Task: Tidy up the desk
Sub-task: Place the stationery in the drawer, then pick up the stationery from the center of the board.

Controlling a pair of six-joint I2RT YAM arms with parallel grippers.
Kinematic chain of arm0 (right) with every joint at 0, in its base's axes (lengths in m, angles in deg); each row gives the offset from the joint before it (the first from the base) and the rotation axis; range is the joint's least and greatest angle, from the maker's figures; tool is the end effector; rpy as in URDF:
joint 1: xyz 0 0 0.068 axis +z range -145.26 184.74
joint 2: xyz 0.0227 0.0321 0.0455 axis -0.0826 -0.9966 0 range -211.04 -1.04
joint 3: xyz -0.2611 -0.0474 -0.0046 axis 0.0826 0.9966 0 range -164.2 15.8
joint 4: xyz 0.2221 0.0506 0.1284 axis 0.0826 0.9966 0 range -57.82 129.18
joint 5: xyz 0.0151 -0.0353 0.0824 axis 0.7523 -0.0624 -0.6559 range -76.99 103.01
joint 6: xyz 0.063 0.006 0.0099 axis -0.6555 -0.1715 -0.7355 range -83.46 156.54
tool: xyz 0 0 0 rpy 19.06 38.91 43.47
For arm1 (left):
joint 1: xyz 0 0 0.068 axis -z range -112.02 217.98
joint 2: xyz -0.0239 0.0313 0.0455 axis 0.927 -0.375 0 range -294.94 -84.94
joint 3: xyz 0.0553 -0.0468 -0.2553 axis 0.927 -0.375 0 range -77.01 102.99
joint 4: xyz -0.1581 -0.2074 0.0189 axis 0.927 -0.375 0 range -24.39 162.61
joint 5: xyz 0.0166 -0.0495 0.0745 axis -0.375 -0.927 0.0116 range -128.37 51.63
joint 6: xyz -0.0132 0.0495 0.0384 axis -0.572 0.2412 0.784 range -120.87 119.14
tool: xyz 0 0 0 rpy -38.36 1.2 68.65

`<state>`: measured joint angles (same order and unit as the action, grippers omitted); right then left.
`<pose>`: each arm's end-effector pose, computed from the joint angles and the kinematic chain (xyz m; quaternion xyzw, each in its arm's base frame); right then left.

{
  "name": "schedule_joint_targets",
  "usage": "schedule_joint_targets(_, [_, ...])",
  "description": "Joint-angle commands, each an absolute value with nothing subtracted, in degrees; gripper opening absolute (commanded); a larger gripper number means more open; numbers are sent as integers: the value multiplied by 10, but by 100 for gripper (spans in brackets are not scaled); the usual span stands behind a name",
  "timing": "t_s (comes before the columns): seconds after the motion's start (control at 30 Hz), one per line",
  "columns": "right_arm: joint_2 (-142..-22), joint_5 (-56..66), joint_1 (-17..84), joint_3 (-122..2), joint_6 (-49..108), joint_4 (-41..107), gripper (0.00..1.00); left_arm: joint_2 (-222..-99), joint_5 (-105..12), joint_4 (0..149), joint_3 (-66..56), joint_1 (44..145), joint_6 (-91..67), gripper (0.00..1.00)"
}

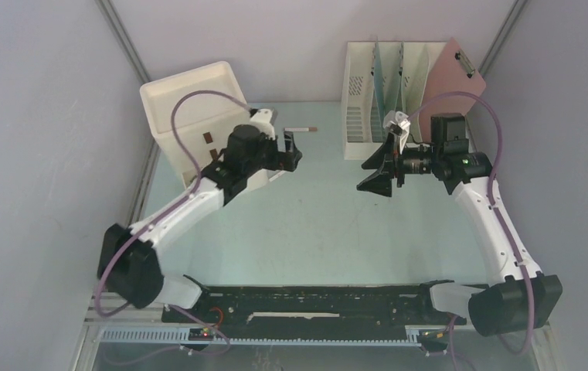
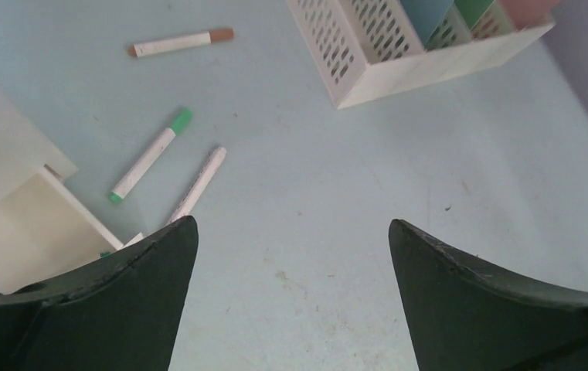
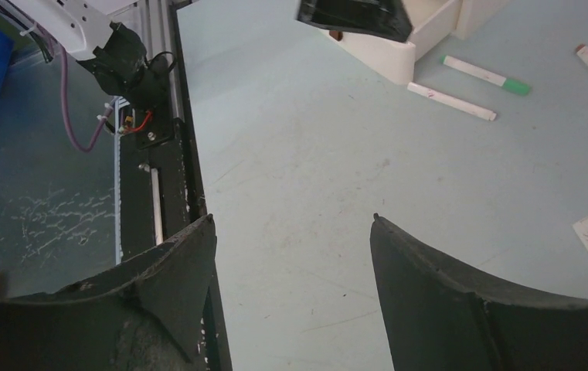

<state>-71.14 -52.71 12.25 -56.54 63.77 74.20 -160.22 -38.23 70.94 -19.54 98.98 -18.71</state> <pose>0.2397 0.0771 0.3636 -0.4468 0.6573 0.4230 0.4353 0.2770 -0.1664 0.3024 0.0928 0.8113 -0.2378 0.5260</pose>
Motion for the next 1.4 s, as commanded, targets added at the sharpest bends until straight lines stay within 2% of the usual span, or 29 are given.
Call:
schedule_joint_targets(0.0, [-709,-528,120,-552,630,713,80,-1706,-393,583,-64,987,-128,100])
schedule_joint_targets(0.17, [-721,-516,117,-550,634,713,80,-1813,-345,502,48,989,-64,98])
schedule_joint_targets(0.33, [-727,-513,117,-550,642,719,80,-1907,-354,413,149,994,-11,90])
schedule_joint_targets(0.6, [-728,-506,117,-550,652,724,81,-1995,-312,360,207,998,40,84])
schedule_joint_targets(0.77, [-733,-506,116,-550,654,727,81,-2036,-314,335,238,997,61,75])
schedule_joint_targets(0.97, [-737,-508,115,-550,654,728,81,-2076,-328,307,268,993,76,52])
schedule_joint_targets(1.37, [-739,-515,112,-550,655,729,82,-2114,-311,302,281,978,85,51])
